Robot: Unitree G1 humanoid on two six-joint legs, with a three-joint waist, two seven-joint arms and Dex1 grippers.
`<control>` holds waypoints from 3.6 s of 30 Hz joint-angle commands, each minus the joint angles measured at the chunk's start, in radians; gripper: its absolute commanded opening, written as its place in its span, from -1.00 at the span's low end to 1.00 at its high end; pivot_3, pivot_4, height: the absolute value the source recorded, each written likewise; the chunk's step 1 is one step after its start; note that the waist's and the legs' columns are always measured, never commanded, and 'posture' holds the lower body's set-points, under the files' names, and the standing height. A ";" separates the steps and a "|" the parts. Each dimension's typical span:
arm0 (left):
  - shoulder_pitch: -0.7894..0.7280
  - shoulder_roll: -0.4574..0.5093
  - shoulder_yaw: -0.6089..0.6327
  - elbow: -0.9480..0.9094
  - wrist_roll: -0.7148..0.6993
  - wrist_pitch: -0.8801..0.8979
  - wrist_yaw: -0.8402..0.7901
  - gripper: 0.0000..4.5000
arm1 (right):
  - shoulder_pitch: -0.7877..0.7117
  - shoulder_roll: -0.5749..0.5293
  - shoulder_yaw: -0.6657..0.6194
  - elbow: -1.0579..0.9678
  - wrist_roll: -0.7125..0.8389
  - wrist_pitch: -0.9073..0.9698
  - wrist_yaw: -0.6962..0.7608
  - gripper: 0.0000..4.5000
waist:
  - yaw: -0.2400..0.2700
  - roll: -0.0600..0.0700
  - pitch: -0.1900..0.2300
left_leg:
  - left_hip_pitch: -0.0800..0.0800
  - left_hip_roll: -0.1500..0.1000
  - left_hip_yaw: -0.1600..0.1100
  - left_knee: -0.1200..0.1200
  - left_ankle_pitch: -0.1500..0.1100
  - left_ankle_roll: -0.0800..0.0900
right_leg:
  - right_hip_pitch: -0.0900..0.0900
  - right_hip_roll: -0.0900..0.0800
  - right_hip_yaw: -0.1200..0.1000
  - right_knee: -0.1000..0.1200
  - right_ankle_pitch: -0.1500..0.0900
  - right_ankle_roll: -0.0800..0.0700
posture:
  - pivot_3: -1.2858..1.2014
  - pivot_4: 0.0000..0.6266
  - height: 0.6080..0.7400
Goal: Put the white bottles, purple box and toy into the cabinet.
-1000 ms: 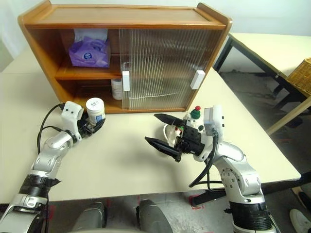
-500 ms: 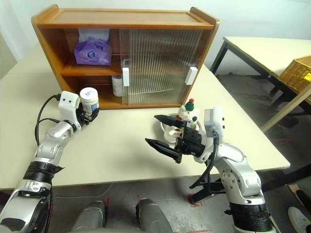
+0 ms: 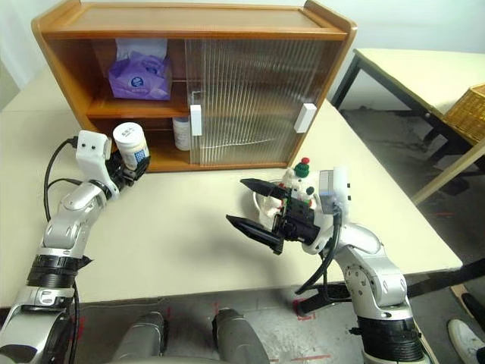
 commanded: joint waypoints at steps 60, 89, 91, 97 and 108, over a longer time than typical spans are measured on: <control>-0.408 -0.128 0.067 0.747 0.076 -0.236 0.264 0.36 | 0.010 0.002 0.017 -0.081 -0.003 0.035 -0.075 1.00 | -0.010 0.000 0.000 | 0.003 0.001 0.006 0.011 -0.005 0.011 | 0.009 0.002 0.001 -0.004 -0.004 0.012 | -0.10 -0.78 1.00; -0.007 -0.125 0.010 0.094 0.017 0.093 0.141 0.98 | -0.002 0.015 0.034 -0.039 -0.012 0.011 -0.066 1.00 | -0.016 0.001 0.000 | 0.004 0.000 0.006 0.013 -0.005 0.011 | 0.011 0.003 0.001 -0.004 -0.004 0.014 | -0.07 -0.76 1.00; 0.023 -0.119 0.003 0.040 0.014 0.130 0.128 0.98 | -0.005 0.017 0.036 -0.035 -0.014 0.008 -0.064 1.00 | -0.014 0.001 0.000 | 0.004 0.000 0.006 0.013 -0.005 0.011 | 0.011 0.003 0.001 -0.004 -0.004 0.013 | -0.07 -0.76 1.00; 0.087 -0.095 -0.043 -0.082 0.006 0.200 0.057 0.98 | -0.012 0.019 0.037 -0.021 -0.017 0.002 -0.052 1.00 | -0.010 0.001 0.000 | 0.004 0.001 0.005 0.013 -0.006 0.010 | 0.010 0.003 0.001 -0.004 -0.003 0.010 | -0.07 -0.77 1.00; 0.122 -0.090 -0.065 -0.130 -0.032 0.176 -0.029 0.10 | -0.019 0.014 0.035 -0.007 -0.018 -0.001 -0.035 1.00 | -0.002 0.001 -0.001 | 0.004 0.002 0.004 0.011 -0.007 0.008 | 0.008 0.003 0.002 -0.004 -0.001 0.005 | -0.07 -0.79 1.00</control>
